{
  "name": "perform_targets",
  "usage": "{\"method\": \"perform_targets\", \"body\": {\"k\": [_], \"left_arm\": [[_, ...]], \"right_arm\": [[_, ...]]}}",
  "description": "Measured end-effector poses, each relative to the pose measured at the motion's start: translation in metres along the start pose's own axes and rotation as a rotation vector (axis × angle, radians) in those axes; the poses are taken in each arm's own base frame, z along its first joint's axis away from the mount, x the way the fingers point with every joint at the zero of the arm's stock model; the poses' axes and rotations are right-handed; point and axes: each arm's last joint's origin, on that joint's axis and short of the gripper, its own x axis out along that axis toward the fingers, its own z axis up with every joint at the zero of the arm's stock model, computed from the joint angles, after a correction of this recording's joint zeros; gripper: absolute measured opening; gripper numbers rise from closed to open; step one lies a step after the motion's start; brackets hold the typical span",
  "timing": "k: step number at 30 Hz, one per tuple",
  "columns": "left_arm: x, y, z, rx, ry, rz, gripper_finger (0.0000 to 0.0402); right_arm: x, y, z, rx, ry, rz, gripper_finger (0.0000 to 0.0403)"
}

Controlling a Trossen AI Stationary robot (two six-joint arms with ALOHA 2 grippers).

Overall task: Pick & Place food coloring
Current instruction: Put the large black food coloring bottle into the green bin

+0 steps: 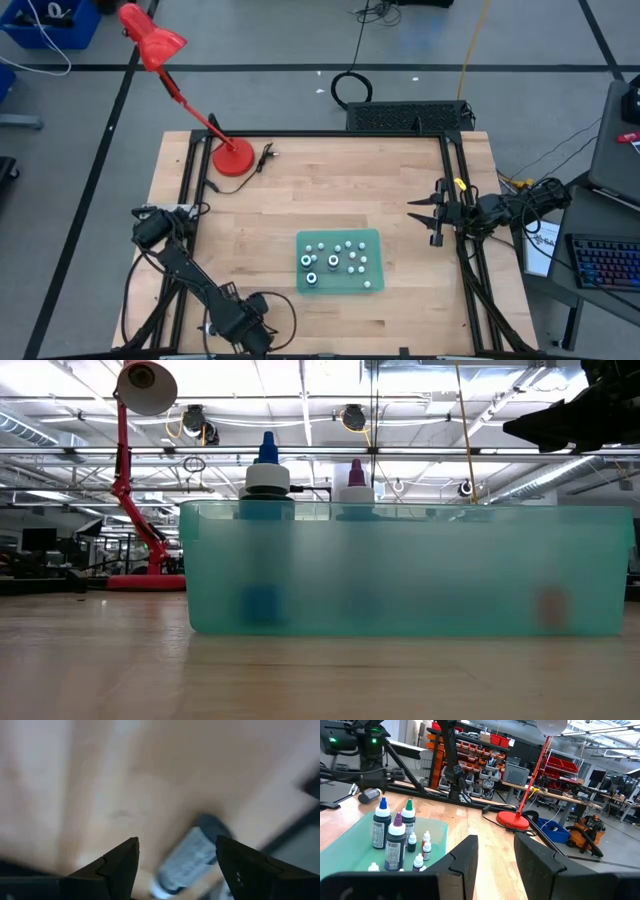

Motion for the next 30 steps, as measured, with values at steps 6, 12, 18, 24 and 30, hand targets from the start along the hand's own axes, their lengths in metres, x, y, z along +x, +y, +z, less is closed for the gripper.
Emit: {"method": "perform_targets", "body": {"k": [6,12,18,24,30], "left_arm": [[0.003,-0.009,-0.014,0.157,0.059,-0.061,0.026],[0.005,-0.01,-0.019,0.173,0.013,-0.032,0.0247],[0.008,-0.012,-0.028,0.18,-0.035,-0.012,0.0232],[0.018,-0.013,-0.027,0.168,-0.103,-0.026,0.0223],[0.047,-0.006,-0.021,0.143,-0.086,-0.083,0.0224]], "right_arm": [[0.0,0.0,0.0,0.0,0.0,0.0,0.0116],[0.0,0.0,0.0,0.0,0.0,0.0,0.0116],[0.0,0.0,0.0,0.0,0.0,0.0,0.0116],[0.0,0.0,0.0,0.0,0.0,0.0,0.0116],[0.0,0.0,0.0,0.0,0.0,0.0,0.0116]]}}
